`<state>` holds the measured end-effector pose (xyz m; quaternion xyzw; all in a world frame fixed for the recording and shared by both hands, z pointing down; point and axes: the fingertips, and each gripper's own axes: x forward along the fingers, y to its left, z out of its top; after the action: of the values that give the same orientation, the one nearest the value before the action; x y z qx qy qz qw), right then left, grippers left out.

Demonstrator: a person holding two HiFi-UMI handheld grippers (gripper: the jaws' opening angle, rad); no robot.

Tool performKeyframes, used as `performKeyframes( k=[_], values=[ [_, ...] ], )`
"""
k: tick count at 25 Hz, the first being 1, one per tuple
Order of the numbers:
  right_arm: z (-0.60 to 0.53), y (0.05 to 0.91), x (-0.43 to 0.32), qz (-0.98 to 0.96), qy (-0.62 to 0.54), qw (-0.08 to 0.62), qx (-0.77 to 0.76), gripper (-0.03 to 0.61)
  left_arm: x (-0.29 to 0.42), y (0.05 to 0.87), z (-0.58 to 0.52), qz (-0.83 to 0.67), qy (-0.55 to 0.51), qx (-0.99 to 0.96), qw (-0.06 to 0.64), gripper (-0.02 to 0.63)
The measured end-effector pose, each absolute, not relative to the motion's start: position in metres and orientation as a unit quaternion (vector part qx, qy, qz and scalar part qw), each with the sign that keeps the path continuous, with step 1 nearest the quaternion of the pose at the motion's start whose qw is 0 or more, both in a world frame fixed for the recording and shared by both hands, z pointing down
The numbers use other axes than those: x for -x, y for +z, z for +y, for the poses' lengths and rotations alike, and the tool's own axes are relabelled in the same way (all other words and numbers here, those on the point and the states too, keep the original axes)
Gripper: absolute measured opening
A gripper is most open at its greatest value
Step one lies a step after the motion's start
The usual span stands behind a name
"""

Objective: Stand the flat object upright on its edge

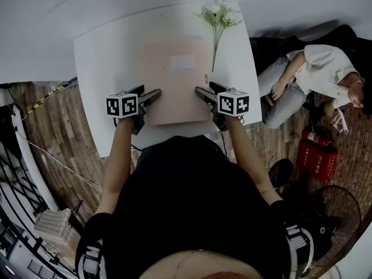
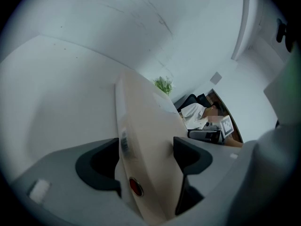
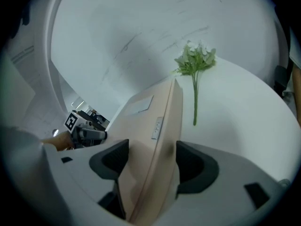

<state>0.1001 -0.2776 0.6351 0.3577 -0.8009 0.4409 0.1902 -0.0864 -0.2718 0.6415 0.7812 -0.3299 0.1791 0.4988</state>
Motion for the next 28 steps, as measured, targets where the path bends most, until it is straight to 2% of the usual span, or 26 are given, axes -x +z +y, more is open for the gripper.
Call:
performKeyframes(
  k=[19,28],
  values=[
    [-0.279,0.643,-0.103,-0.762,0.504,0.204,-0.352,0.276,0.084,0.645,-0.271,-0.322,0.172,-0.764,0.533,0.341],
    [-0.283,0.622,-0.094,-0.777,0.479,0.216,-0.347,0.27,0.089,0.631,-0.265,-0.329,0.168,-0.763,0.53,0.341]
  ],
)
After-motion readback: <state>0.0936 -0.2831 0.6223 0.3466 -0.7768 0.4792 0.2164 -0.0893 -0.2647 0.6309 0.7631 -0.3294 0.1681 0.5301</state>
